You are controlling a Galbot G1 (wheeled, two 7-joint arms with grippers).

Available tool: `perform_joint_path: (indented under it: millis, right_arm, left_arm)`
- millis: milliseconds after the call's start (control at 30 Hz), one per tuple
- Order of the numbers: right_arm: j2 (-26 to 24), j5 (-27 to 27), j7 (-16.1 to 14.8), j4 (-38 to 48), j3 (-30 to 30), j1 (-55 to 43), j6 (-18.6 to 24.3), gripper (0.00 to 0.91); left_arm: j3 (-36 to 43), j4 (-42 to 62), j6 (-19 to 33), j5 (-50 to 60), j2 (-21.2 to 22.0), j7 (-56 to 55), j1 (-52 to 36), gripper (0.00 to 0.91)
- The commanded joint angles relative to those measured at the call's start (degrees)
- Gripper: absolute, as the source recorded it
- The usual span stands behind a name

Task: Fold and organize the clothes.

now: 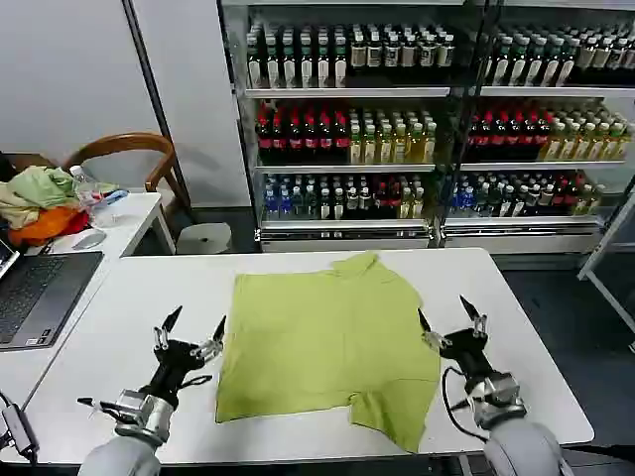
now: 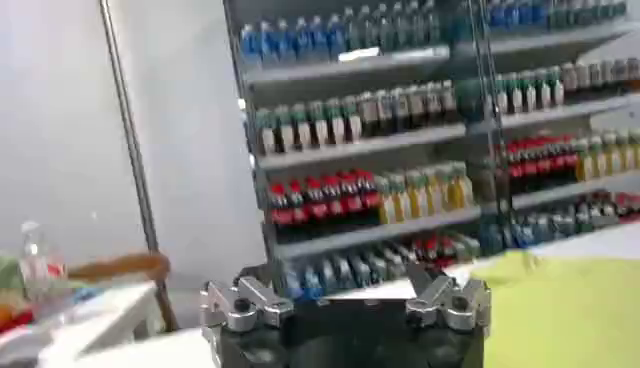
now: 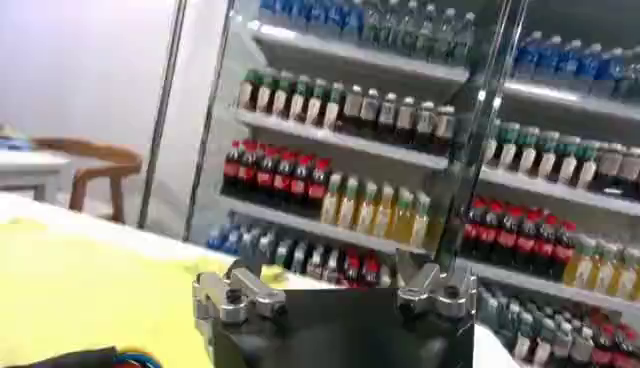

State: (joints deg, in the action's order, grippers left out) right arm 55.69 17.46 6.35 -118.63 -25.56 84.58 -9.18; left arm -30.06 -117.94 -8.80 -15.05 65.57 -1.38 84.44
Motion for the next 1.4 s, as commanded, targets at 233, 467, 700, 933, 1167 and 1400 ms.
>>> perform_joint_path:
  millis: [233, 467, 700, 933, 1167, 1400]
  right_arm:
    - [-2.71, 2.33, 0.88, -8.29, 1.05, 15.73, -4.57, 0.907]
    - [-2.44, 2.6, 1.86, -7.35, 1.89, 16.12, -5.0, 0.907]
    - [-1.94, 2.43, 3.05, -6.24, 4.13, 16.85, -4.55, 0.907]
    - [-1.47, 2.6, 4.52, -6.37, 4.89, 17.97, -4.03, 0.907]
    - [-1.01, 2.83, 5.06, -5.7, 5.98, 17.11, -3.68, 0.907]
    - [-0.27, 3.29, 6.07, -5.77, 7.13, 16.95, -2.79, 0.907]
  left_arm:
    - [4.47, -10.23, -18.47, -5.8, 0.28, -6.35, 9.88, 0.907]
    - [4.8, -8.43, -19.97, -6.38, 0.46, -9.88, 10.74, 0.907]
    - [5.68, -7.1, -20.41, -7.34, 1.3, -11.81, 10.03, 0.907]
    - [6.0, -6.02, -20.89, -7.48, 1.88, -14.2, 9.96, 0.907]
    - [5.37, -5.97, -21.65, -7.85, 1.57, -15.3, 10.32, 0.907]
    - [5.52, -5.43, -21.45, -10.28, 1.92, -17.86, 9.74, 0.907]
